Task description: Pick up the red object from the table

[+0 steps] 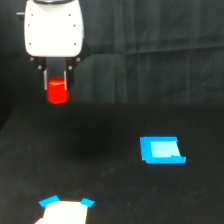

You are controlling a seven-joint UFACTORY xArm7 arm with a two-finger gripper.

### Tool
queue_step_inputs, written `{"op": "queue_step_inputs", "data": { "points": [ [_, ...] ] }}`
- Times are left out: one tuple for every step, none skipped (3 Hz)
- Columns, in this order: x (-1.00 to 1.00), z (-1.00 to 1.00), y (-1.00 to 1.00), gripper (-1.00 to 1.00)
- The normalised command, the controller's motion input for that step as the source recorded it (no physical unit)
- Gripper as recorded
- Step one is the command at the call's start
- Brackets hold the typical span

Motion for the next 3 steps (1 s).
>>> {"op": "queue_step_inputs", "data": {
  "points": [
    [-0.11,0.22,-0.27,-0.86],
    [-0.26,0.39,-0.14,-1.0],
    [-0.2,0.03,0.01,-1.0]
  ]
}}
